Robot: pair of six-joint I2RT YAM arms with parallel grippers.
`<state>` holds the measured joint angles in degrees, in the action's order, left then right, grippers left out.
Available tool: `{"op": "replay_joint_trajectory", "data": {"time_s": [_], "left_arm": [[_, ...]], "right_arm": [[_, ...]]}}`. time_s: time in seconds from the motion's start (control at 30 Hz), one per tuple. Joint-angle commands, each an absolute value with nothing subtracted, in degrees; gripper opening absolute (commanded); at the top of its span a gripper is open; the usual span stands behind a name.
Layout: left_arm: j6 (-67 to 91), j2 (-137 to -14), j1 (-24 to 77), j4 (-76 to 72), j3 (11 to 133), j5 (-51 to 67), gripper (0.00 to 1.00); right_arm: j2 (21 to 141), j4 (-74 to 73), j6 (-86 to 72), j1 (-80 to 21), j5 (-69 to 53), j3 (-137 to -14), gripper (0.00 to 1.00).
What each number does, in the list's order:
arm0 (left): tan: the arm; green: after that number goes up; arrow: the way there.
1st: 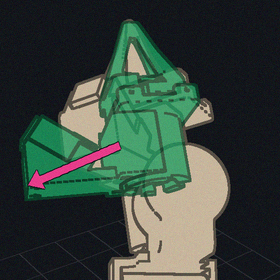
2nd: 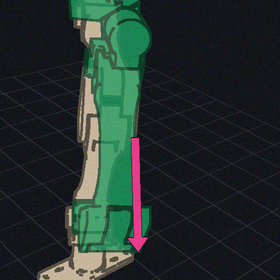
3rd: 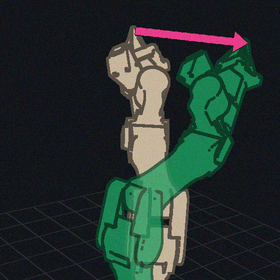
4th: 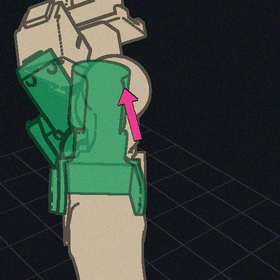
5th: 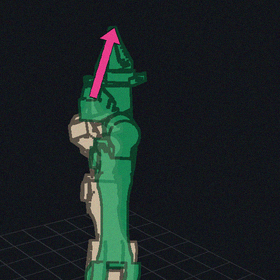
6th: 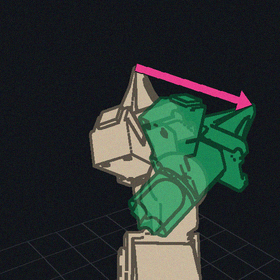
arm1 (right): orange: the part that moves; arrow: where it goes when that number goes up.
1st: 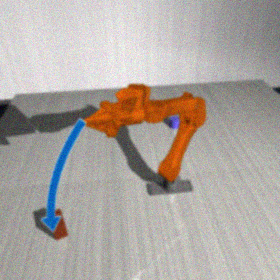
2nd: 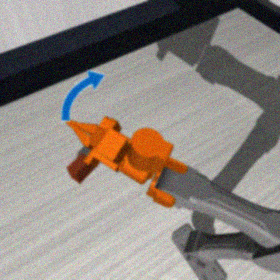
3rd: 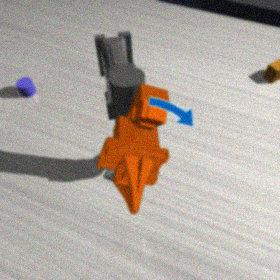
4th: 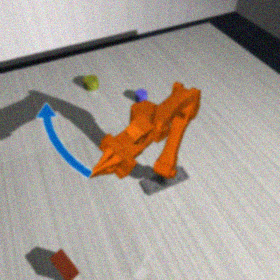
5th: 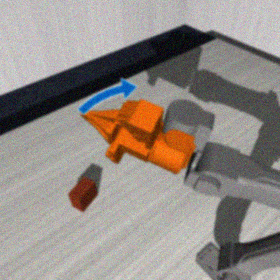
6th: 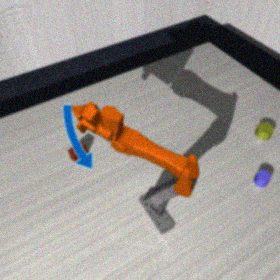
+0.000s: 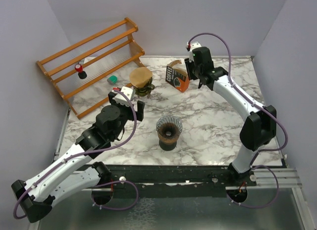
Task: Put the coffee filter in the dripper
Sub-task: Pick up the coffee filter from the coffee filter holder.
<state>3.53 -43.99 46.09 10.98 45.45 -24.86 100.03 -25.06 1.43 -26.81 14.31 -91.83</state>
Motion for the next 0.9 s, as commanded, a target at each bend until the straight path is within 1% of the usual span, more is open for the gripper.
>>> {"op": "replay_joint_trajectory", "data": {"time_s": [0.0,0.27,0.57,0.87], "left_arm": [[3.21,-42.31,45.70,7.45,44.30,-26.70,0.85],[3.13,-42.64,45.70,7.73,44.48,-25.84,0.85],[2.87,-42.67,45.66,7.68,44.36,-25.92,0.85],[2.58,-42.69,45.70,7.71,44.25,-26.10,0.85]], "right_arm": [[103.37,-22.57,5.46,-25.61,7.65,-94.01,0.38],[107.84,-21.56,6.42,-25.06,3.68,-98.36,0.38],[111.64,-21.87,6.33,-25.05,4.87,-102.12,0.38],[113.67,-21.97,6.15,-25.05,5.25,-103.00,0.38]]}}
